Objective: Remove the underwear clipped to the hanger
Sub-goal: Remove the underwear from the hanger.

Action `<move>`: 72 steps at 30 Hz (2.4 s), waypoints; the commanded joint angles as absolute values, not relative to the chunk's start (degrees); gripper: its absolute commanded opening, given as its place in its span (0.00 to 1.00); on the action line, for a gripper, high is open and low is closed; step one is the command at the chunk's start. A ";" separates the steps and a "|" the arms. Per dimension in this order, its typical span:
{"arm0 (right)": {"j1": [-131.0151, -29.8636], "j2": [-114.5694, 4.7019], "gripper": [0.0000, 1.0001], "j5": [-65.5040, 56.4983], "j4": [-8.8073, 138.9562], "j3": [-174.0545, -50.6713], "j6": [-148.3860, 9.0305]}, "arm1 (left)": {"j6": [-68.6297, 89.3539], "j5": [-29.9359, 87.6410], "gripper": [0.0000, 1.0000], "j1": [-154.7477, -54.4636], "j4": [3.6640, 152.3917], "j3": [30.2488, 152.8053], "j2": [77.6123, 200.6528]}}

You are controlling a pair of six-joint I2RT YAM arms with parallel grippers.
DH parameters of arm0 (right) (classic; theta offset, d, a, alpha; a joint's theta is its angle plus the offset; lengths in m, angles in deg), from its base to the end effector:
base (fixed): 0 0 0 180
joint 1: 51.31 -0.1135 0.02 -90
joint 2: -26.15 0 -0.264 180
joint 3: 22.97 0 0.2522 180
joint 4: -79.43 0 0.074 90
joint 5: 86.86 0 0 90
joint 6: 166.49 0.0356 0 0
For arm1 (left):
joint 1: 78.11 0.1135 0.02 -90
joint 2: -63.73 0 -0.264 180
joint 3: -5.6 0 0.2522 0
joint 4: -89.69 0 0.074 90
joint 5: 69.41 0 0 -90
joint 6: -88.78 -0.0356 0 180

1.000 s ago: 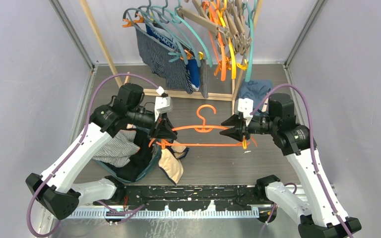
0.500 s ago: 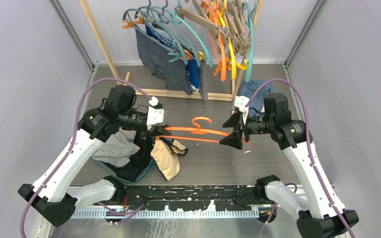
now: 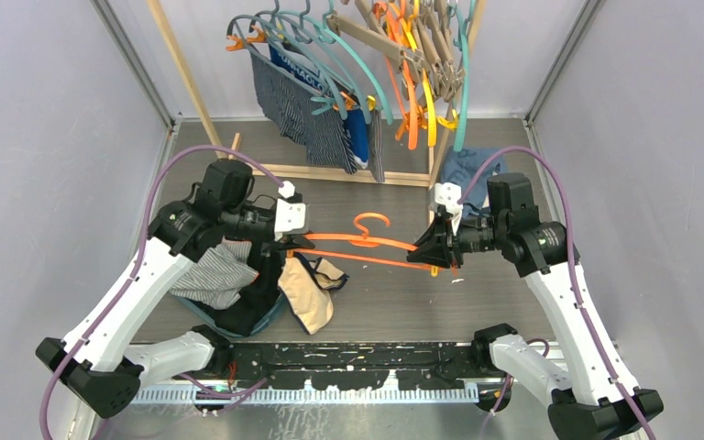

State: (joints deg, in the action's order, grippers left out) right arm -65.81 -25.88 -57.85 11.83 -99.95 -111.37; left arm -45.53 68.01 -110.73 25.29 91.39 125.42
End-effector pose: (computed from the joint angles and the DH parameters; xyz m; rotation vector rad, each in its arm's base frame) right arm 0.1407 0.0685 0.3662 -1.2887 1.5818 0.9918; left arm 0.1542 -0.1298 0.3855 1.6270 1.3671 -0.8116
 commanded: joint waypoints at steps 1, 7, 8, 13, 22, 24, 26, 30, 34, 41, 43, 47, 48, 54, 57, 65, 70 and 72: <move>-65.61 -25.79 0.09 -59.49 11.69 -102.53 -114.15 | -44.79 69.34 0.00 -110.89 28.39 91.22 125.30; -65.63 -22.98 0.01 -55.00 11.66 -101.83 -121.14 | -40.50 69.68 0.32 -110.85 28.38 89.89 124.38; -65.56 -22.64 0.01 -54.89 11.86 -101.72 -121.93 | -39.97 70.24 0.44 -110.82 28.40 89.58 124.03; -65.61 -23.26 0.01 -55.17 10.05 -103.42 -126.74 | -35.11 71.30 0.74 -110.72 27.32 89.90 122.96; -65.61 -25.22 0.01 -53.18 0.68 -107.72 -138.47 | -15.65 81.49 1.00 -101.50 28.39 93.66 125.49; -65.58 -25.03 0.01 -53.42 -0.65 -108.48 -140.49 | -9.23 86.10 1.00 -98.15 32.09 93.64 127.33; -65.60 -24.80 0.01 -53.92 -1.63 -109.25 -141.31 | -4.16 88.98 0.97 -95.72 34.14 93.63 128.97; -65.62 -24.58 0.01 -55.24 -2.95 -110.91 -141.79 | -0.26 87.89 0.94 -94.72 35.23 92.60 131.28; -65.61 -23.59 0.01 -56.23 -2.66 -111.81 -140.90 | 3.54 87.18 0.94 -94.68 34.94 92.03 133.96; -65.60 -22.39 0.01 -55.67 -0.77 -111.67 -138.90 | 6.80 89.23 0.94 -94.67 32.84 90.53 139.22; -65.61 -22.07 0.01 -55.41 -0.25 -111.38 -138.36 | 5.63 89.88 0.92 -94.63 31.56 89.72 140.13; -65.62 -21.67 0.01 -55.21 0.51 -110.93 -137.50 | 4.88 91.45 0.88 -94.78 31.28 88.30 140.87; -65.57 -21.67 0.01 -55.13 0.62 -110.88 -137.37 | 4.71 91.83 0.84 -94.79 31.28 87.92 140.91; -65.62 -21.60 0.01 -55.16 1.81 -110.25 -136.48 | 4.32 94.18 0.73 -94.82 31.36 86.39 141.49; -65.59 -21.71 0.01 -55.32 2.20 -109.88 -136.19 | 4.25 95.20 0.70 -94.81 31.44 86.49 141.93; -65.58 -21.56 0.01 -55.55 2.26 -109.07 -136.05 | 4.32 96.27 0.62 -94.86 31.96 87.75 142.64; -65.57 -21.75 0.01 -55.89 2.48 -108.55 -136.08 | 4.68 96.33 0.57 -94.85 32.85 88.09 141.97; -65.62 -21.79 0.01 -55.95 2.48 -108.34 -136.05 | 5.21 96.17 0.56 -94.83 33.40 88.08 141.73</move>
